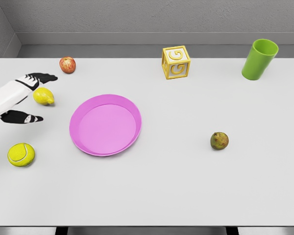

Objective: Put the lemon on the plate with left arm

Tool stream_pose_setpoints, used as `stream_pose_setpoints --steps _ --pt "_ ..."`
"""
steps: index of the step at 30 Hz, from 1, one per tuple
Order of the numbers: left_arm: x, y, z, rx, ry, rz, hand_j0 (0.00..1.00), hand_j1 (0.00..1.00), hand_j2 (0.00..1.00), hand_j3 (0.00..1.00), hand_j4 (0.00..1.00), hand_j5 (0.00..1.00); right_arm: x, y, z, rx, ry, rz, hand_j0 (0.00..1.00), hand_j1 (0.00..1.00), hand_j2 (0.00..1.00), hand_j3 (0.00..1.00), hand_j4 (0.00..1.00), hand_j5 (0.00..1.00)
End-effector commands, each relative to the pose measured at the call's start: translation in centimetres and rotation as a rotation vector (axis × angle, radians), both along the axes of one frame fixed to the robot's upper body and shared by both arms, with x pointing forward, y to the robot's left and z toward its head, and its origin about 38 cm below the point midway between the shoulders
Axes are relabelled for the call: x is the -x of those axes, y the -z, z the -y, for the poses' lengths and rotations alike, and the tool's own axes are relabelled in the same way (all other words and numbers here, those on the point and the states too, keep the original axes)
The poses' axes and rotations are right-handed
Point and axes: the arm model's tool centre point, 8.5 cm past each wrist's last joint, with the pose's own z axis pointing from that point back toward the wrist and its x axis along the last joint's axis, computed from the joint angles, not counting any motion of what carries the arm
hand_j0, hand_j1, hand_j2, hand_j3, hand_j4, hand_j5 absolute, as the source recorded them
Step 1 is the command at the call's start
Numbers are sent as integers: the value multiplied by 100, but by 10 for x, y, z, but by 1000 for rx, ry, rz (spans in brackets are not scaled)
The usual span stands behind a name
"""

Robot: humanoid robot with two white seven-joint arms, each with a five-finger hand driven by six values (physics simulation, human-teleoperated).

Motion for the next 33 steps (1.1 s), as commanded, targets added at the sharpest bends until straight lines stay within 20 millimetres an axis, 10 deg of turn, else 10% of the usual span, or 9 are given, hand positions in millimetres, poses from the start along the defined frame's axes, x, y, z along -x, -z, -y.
stream_pose_setpoints --steps 1,14,21,33 --pt "0 2 3 10 1 -1 100 100 100 100 100 100 1 0 0 0 6 -2 100 100 100 100 100 100" --pt "-3 -9 -12 -234 55 -81 100 100 100 100 100 100 1 0 0 -1 -2 -2 100 100 100 100 100 100" --pt "-34 0 55 -417 226 -63 100 100 100 100 100 100 1 0 0 -1 -2 -2 100 100 100 100 100 100" --pt "-67 32 14 -414 67 -205 100 100 100 100 100 100 1 0 0 -1 -3 -3 100 100 100 100 100 100"
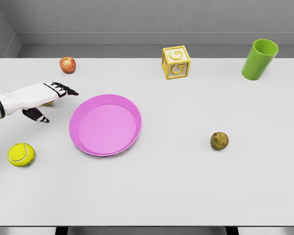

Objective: Put the lemon on the plate with left arm

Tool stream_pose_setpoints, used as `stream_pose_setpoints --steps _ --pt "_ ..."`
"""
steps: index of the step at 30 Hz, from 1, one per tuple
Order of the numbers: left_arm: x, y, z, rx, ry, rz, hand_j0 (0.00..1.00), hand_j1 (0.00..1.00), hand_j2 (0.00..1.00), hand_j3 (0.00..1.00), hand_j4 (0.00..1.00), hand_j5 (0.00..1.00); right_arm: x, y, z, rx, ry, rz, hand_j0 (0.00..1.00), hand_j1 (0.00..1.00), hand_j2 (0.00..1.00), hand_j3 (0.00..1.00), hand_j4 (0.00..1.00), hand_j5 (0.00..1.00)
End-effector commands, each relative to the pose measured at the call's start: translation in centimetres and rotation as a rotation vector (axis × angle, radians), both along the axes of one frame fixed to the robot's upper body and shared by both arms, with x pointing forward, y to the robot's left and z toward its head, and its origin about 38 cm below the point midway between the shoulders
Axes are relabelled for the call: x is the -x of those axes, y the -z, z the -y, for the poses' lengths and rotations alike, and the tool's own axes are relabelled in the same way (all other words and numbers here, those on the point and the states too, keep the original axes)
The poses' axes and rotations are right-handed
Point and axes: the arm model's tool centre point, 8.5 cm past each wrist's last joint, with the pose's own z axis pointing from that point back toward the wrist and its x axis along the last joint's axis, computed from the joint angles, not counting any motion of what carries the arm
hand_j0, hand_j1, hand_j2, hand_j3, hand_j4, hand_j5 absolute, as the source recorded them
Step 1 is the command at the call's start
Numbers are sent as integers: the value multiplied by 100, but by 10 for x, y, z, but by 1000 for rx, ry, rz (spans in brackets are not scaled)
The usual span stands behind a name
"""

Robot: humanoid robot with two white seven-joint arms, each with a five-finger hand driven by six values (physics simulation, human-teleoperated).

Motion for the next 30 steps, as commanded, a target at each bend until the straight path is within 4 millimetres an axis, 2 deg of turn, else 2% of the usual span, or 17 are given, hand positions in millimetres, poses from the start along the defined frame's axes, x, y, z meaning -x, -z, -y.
stream_pose_setpoints --steps 1,10,13,16,20,21,22,26,30 --pt "-1 3 -12 3 -37 -14 100 100 100 100 100 100 1 0 0 0 -1 -2 100 100 100 100 100 100" --pt "-9 2 -53 49 -188 -15 100 100 100 100 100 100 0 0 0 0 -1 0 100 100 100 100 100 100" --pt "-9 6 -47 53 -178 -23 100 100 100 100 100 100 1 0 0 0 2 -1 100 100 100 100 100 100" --pt "-13 6 -54 48 -246 -31 100 100 100 100 100 100 1 0 0 0 -1 -2 100 100 100 100 100 100" --pt "-19 4 -50 47 -255 -29 100 100 100 100 100 100 0 0 0 0 1 0 100 100 100 100 100 100" --pt "-26 2 -48 37 -271 -34 100 100 100 100 100 100 1 0 0 0 -1 -2 100 100 100 100 100 100" --pt "-32 5 -35 37 -265 -44 100 100 100 100 100 100 1 0 0 0 1 -1 100 100 100 100 100 100" --pt "-31 12 -29 24 -241 -62 100 100 100 100 100 100 1 0 0 0 1 -1 100 100 100 100 100 100" --pt "-34 6 -30 21 -243 -53 100 100 100 100 100 100 1 0 0 0 -1 -2 100 100 100 100 100 100"
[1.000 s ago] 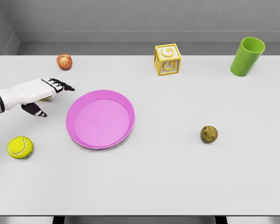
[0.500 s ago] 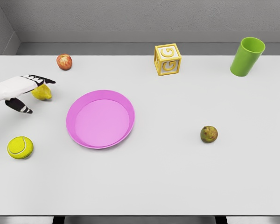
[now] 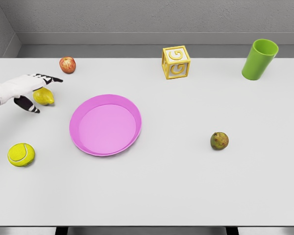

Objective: Put the lemon on the plate with left arm

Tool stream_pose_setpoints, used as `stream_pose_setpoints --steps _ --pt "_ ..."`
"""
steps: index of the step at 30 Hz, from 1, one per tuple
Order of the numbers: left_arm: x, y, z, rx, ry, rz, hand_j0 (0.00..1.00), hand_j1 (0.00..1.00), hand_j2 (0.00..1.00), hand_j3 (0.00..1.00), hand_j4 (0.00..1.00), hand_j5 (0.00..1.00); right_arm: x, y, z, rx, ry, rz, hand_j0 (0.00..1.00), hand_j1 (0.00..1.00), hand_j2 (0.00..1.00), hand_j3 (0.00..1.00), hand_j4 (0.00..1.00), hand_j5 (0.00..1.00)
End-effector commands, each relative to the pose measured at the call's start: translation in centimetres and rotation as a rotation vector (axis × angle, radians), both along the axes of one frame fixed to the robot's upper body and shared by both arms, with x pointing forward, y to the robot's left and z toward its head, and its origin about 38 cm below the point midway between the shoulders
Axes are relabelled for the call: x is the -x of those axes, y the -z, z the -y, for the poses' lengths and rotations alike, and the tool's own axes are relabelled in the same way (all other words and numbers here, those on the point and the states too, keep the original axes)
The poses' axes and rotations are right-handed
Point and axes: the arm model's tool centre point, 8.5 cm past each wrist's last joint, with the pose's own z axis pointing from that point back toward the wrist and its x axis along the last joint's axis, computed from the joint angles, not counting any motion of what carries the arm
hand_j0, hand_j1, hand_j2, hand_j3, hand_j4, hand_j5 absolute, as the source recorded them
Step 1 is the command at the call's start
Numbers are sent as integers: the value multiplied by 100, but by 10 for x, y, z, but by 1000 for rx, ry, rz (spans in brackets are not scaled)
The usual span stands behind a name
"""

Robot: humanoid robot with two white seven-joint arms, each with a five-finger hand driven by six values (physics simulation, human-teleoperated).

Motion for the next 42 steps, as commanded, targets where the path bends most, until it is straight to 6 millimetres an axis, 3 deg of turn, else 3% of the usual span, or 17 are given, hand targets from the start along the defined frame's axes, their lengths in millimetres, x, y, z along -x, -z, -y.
stream_pose_setpoints --steps 1,16,24,29,37,42 --pt "1 3 0 -5 -2 -13 100 100 100 100 100 100 0 0 0 0 -1 0 100 100 100 100 100 100" --pt "-9 10 2 -85 -17 -43 100 100 100 100 100 100 0 0 0 0 1 0 100 100 100 100 100 100" --pt "-9 9 3 -105 -4 -40 73 73 73 73 73 73 0 0 0 0 -1 0 100 100 100 100 100 100" --pt "-9 9 2 -108 -3 -40 72 72 72 72 72 72 -1 0 0 0 -1 1 100 100 100 100 100 100" --pt "-8 9 2 -111 2 -44 55 55 55 55 55 55 0 0 0 0 1 0 100 100 100 100 100 100" --pt "-9 8 4 -110 8 -41 54 54 54 54 54 54 -1 0 0 0 -1 1 100 100 100 100 100 100"
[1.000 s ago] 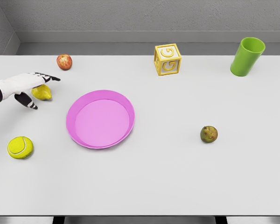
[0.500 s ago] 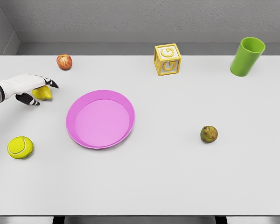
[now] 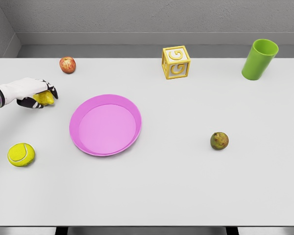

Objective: Put the lemon on the plate with left arm

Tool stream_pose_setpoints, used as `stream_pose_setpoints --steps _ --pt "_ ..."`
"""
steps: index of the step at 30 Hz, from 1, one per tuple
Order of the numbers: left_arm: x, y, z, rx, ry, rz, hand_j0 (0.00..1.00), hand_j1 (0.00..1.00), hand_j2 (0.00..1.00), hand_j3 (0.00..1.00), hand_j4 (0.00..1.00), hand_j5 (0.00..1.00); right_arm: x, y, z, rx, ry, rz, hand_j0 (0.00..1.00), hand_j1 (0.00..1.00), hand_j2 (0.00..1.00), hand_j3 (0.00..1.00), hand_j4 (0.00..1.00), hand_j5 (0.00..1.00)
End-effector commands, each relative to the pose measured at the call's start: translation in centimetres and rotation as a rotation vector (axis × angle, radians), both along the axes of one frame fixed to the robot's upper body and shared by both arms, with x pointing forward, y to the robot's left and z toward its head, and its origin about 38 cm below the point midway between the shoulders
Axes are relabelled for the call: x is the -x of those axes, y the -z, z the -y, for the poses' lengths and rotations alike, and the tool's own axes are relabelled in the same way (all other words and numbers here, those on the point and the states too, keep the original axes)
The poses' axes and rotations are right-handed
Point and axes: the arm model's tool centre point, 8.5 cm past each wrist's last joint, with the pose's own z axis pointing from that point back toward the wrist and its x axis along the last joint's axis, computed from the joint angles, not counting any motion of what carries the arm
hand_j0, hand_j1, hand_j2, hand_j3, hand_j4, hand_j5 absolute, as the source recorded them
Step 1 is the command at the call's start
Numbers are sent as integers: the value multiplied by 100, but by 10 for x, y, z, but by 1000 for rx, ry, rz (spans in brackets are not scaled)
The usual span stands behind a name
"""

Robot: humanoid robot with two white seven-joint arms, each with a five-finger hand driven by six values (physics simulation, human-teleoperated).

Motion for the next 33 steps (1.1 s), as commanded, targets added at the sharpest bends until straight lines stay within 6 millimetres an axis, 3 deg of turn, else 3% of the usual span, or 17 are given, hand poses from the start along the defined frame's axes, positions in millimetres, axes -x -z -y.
stream_pose_setpoints --steps 1,16,19,25,33 --pt "0 -1 1 5 1 3 53 53 53 53 53 53 1 0 0 0 -1 -2 100 100 100 100 100 100" --pt "-4 -27 17 20 53 70 53 53 53 53 53 53 0 0 0 0 -1 0 100 100 100 100 100 100" --pt "-2 -32 32 24 97 89 53 53 53 53 53 53 1 0 0 0 -1 -2 100 100 100 100 100 100" --pt "-1 -38 40 25 121 106 53 53 53 53 53 53 1 0 0 0 1 -1 100 100 100 100 100 100" --pt "8 -50 64 38 228 142 53 53 53 53 53 53 1 0 0 0 -1 -2 100 100 100 100 100 100"
